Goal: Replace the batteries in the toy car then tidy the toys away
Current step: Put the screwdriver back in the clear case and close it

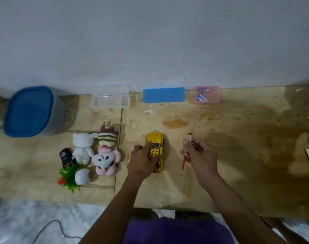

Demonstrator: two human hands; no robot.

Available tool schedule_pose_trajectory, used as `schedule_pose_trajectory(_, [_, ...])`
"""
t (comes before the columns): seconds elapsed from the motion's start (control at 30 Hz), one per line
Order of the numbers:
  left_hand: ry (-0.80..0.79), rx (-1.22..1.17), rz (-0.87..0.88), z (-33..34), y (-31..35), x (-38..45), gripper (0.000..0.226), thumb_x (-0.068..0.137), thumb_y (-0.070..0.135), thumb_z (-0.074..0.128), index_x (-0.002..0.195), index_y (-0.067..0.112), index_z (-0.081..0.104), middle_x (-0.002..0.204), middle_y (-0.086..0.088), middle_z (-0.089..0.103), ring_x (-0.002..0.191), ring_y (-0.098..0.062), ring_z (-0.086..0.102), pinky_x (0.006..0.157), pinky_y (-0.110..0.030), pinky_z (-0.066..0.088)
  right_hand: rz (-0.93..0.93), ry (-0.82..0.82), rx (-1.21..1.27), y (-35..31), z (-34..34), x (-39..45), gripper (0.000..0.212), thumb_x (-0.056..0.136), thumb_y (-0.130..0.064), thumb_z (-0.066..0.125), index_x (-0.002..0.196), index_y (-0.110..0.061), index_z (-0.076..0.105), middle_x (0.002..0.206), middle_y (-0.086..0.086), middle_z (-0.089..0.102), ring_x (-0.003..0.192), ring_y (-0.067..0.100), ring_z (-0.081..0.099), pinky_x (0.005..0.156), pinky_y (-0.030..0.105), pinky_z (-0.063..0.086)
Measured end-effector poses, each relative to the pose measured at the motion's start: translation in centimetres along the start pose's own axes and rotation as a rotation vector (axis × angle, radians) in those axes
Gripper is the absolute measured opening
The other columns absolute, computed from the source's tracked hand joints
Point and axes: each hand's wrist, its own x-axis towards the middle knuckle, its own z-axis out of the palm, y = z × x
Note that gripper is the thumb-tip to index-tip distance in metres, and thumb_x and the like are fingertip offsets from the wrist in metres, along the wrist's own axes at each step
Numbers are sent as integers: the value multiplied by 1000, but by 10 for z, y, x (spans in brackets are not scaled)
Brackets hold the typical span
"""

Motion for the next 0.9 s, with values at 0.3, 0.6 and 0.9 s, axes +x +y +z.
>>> schedule_pose_trajectory(0.3, [291, -165, 147, -85, -67, 6, 21, 89, 35, 67, 104, 22, 71, 99, 2, 70, 91, -15, 64, 76, -27, 47, -398, -151, -461, 4, 98, 2, 14, 87, -20, 75, 95, -31, 76, 85, -13, 74, 77, 3, 68, 74, 28, 57])
schedule_pose_trajectory(0.6, [326, -116, 143, -198, -151, 118, 45, 90, 39, 69, 130, 18, 64, 122, -8, 66, 97, -21, 66, 77, -29, 53, -1001, -169, -881, -5, 278, 34, 14, 96, -16, 63, 105, -13, 73, 93, 3, 63, 81, 18, 61, 67, 33, 51])
schedule_pose_trajectory(0.9, [217, 49, 129, -209, -158, 204, 56, 92, 41, 65, 142, 28, 45, 137, -5, 50, 121, -27, 54, 90, -39, 51, -1196, -81, -1359, 8, 352, 114, 17, 71, -16, 85, 85, -23, 79, 79, -6, 74, 78, 21, 58, 65, 33, 43])
